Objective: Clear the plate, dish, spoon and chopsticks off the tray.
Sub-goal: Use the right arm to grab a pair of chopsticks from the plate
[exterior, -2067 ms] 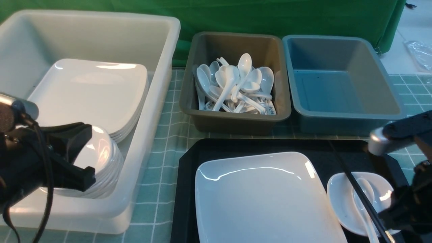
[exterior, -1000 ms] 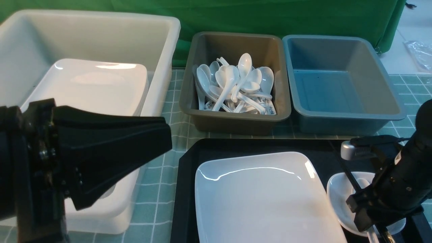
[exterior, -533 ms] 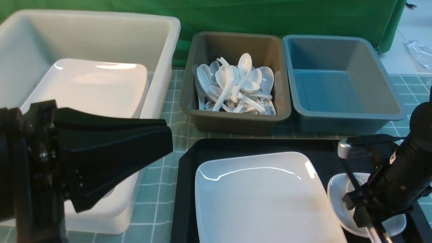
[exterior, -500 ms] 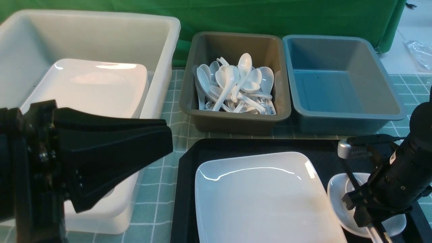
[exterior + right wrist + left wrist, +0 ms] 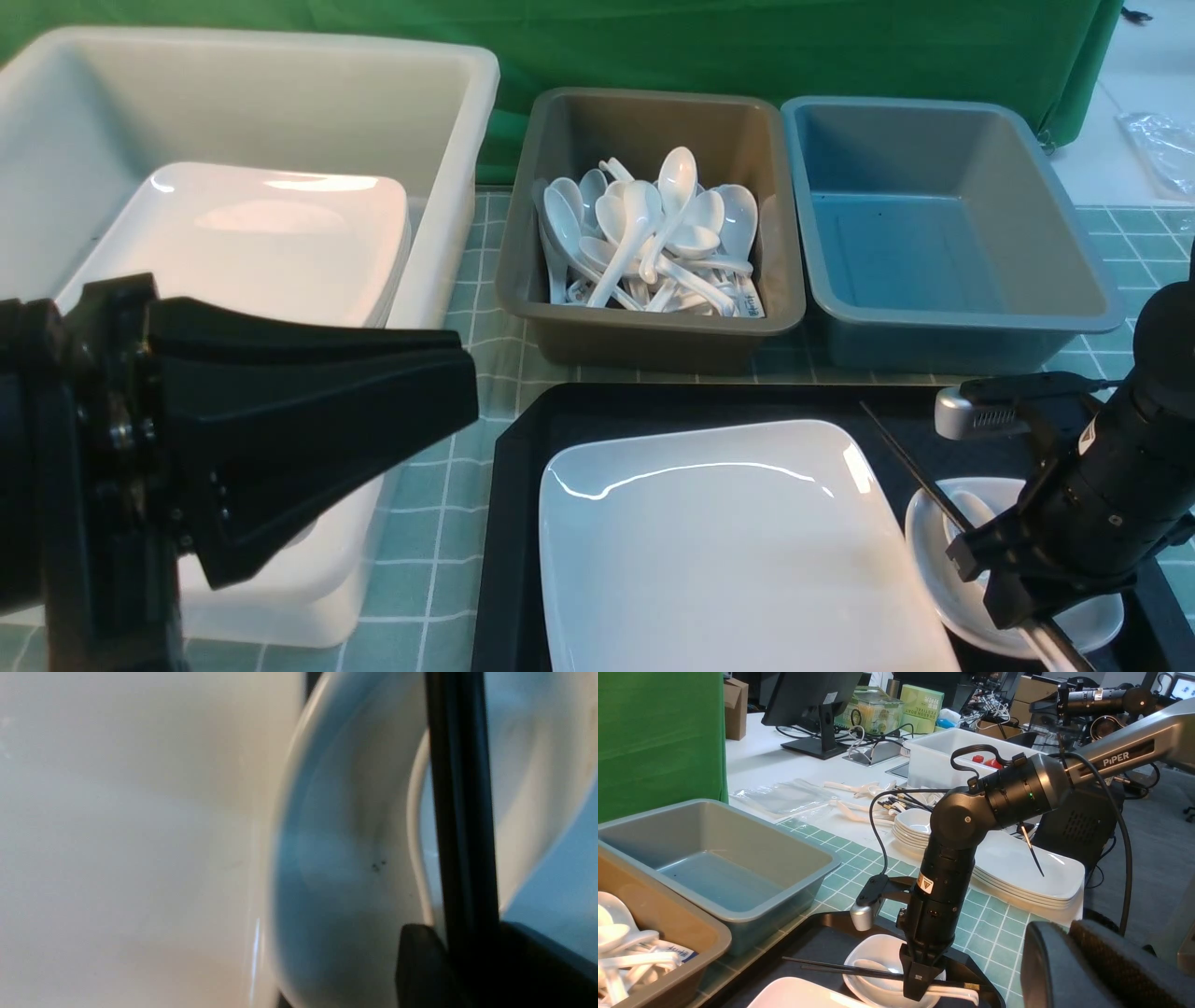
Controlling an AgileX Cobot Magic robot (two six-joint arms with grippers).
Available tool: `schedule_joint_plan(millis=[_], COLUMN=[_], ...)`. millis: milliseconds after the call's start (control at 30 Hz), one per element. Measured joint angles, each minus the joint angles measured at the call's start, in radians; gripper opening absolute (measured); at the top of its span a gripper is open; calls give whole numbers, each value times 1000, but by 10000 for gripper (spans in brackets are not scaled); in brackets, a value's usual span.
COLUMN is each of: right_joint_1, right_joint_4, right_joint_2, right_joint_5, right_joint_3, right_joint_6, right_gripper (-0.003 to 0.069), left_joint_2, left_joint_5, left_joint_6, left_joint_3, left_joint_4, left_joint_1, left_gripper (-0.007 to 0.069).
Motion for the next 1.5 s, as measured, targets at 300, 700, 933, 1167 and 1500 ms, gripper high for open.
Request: schedule_joint_plan(millis=[300, 700, 933, 1167, 1500], right_joint_1=[0, 0, 0, 0, 14], right_joint_4=[0, -5, -24, -25, -9], right_joint_2=[0, 7, 12, 12, -125], right_joint_5=[18, 15, -2, -3, 122], right_joint_3=[-14, -51, -51, -51, -52], right_joint_6=[4, 8, 5, -53, -124], right_gripper=[372, 291, 185, 146, 146], left_joint_2=[0, 0, 0, 0, 0], left_joint_5=[-4, -11, -18, -23, -29], left_joint_6=[1, 1, 1, 1, 2], left_joint_3=[0, 0, 0, 0, 0], left_joint_4=[0, 0, 0, 0, 0], left_joint_1=[0, 0, 0, 0, 0], left_gripper=[34, 34, 34, 34, 34])
